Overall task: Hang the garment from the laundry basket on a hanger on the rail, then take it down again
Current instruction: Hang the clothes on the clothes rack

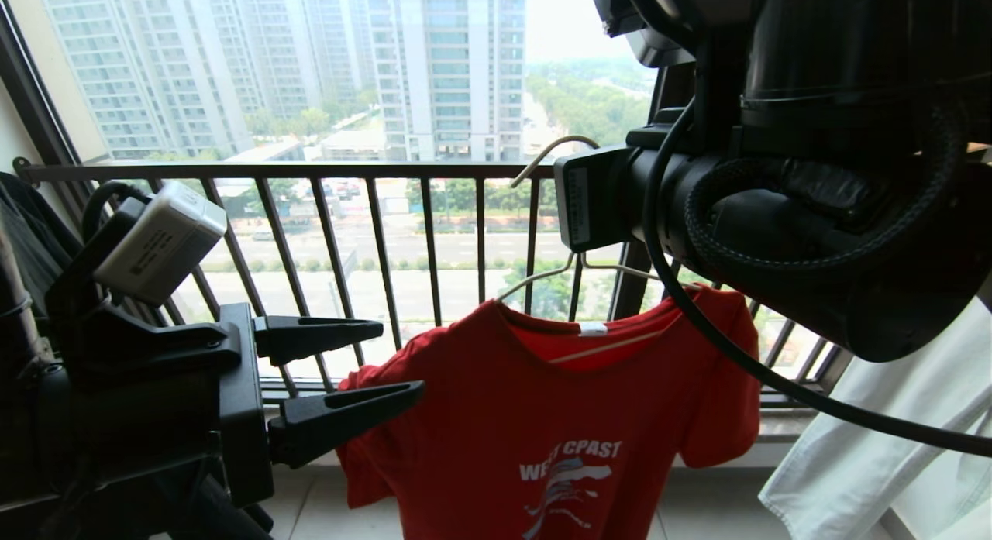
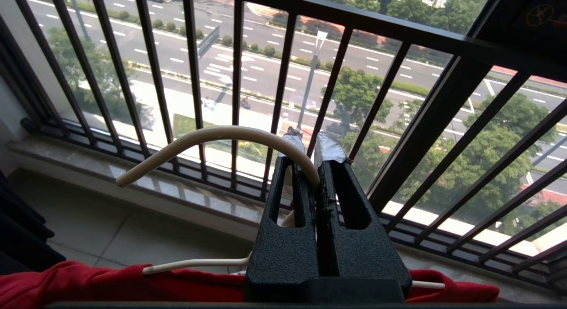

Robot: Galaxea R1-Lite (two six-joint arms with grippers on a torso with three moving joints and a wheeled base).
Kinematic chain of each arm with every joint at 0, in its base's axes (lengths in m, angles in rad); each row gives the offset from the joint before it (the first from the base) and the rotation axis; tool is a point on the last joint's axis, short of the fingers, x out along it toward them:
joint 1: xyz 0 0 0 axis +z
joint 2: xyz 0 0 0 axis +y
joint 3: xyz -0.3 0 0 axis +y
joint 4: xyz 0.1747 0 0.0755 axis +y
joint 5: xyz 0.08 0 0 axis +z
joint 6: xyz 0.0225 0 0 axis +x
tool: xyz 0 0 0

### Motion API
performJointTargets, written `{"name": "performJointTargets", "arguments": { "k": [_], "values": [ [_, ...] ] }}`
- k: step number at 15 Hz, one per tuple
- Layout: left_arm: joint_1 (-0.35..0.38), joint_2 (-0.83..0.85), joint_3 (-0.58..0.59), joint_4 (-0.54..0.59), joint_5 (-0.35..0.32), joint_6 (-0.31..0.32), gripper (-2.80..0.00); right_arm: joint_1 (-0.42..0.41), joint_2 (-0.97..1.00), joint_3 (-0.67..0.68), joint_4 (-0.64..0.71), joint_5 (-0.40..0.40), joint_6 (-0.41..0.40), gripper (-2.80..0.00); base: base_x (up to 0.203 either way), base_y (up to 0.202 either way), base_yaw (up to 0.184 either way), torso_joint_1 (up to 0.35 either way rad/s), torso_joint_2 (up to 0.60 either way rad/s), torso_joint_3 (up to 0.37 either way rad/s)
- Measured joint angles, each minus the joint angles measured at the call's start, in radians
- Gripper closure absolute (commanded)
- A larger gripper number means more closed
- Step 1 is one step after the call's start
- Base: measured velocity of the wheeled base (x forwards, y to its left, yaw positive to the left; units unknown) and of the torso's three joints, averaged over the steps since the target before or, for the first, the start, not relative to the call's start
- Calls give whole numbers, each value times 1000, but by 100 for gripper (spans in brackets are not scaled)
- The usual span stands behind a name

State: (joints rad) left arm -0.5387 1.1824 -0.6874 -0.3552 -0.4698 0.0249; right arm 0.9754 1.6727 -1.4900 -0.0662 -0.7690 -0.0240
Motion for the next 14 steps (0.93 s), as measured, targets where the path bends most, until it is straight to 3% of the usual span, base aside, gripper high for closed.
{"name": "performJointTargets", "arguments": {
  "k": [13,14],
  "values": [
    [4,142,5,-21,8,41,-280,66,7,-26,-2,0,0,0,0,0,0,0,0,0],
    [4,150,5,-20,7,54,0,67,8,-31,0,0,0,0,0,0,0,0,0,0]
  ]
}}
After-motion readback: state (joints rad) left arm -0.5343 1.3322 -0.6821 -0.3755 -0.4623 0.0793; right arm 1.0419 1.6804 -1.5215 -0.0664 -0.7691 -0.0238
